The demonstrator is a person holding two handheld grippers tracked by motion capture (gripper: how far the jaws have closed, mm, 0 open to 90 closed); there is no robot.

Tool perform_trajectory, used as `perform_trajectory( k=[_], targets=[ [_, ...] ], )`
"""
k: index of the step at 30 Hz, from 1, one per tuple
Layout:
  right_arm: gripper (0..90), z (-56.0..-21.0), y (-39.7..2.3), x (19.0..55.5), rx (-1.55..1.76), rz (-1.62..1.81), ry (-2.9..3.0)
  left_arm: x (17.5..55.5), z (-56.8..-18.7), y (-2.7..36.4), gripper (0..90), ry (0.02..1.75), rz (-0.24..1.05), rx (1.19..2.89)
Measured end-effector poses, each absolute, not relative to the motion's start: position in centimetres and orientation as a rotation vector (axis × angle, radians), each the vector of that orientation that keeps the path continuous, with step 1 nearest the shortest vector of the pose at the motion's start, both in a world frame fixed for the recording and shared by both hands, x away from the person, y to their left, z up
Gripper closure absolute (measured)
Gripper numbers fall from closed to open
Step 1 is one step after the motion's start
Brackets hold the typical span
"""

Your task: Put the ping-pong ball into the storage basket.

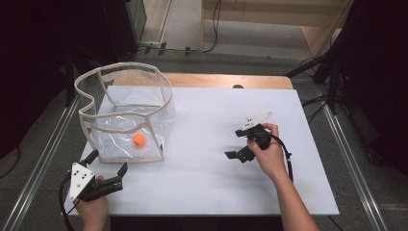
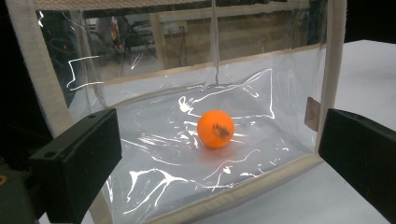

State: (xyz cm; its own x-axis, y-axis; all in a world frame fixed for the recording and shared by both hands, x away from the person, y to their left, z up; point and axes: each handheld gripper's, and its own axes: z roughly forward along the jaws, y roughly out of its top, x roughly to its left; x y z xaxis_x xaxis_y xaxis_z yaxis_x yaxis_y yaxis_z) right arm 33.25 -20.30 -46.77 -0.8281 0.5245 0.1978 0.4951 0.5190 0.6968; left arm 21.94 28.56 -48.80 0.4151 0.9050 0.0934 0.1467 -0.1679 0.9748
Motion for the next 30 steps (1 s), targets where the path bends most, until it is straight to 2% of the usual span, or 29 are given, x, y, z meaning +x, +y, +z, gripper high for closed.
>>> perform_trajectory(
  k=[30],
  targets=[
    [0.0, -48.9, -25.0, 30.5, 1.016, 1.304, 2.597, 21.9, -48.8, 28.5, 0.1, 0.945, 0.895, 1.610]
  ],
)
